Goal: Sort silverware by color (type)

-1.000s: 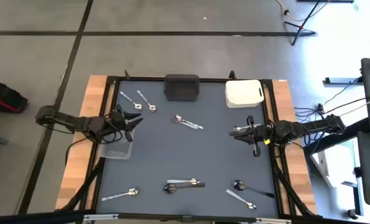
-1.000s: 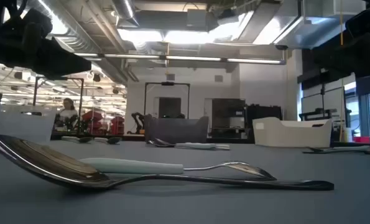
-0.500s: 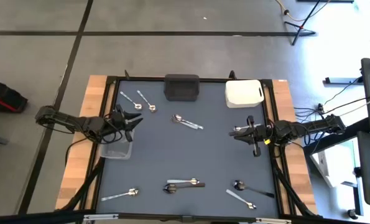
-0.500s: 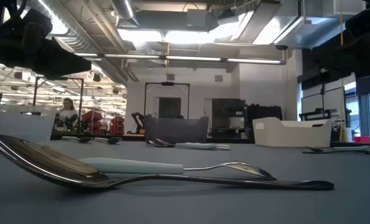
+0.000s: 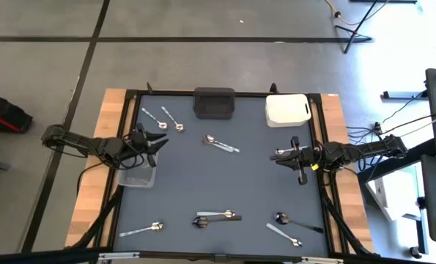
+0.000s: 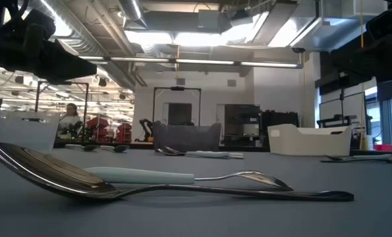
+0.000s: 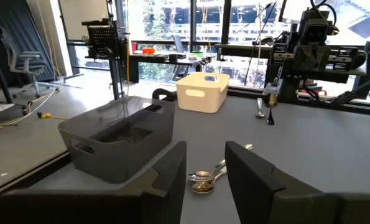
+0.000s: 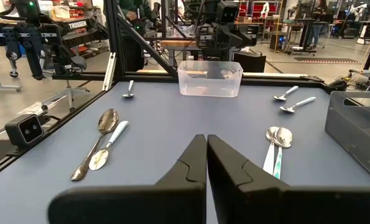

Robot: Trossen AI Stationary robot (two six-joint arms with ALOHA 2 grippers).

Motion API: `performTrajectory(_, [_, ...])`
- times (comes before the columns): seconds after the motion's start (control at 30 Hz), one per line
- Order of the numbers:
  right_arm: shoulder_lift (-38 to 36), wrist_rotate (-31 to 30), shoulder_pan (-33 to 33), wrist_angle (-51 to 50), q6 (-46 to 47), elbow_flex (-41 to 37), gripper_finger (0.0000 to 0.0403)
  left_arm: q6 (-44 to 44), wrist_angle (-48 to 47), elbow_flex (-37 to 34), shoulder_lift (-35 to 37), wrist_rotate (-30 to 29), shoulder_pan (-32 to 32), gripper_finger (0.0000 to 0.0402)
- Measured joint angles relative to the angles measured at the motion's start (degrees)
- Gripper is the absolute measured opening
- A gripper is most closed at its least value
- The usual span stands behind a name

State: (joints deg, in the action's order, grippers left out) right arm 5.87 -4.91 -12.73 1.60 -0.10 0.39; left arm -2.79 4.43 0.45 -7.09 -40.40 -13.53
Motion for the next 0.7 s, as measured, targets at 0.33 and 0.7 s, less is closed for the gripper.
performTrajectory(0.33, [0.0,0.0,0.0,0.01,0.0,0.02,0.0005,0.0,0.0,0.0,-0.02,0.0,0.01,0.0105])
performTrajectory(0.7, [0.0,0.0,0.01,0.15,1.21,-0.01,0.0005,0.0,0.0,0.0,0.0,0.01,0.0,0.0105])
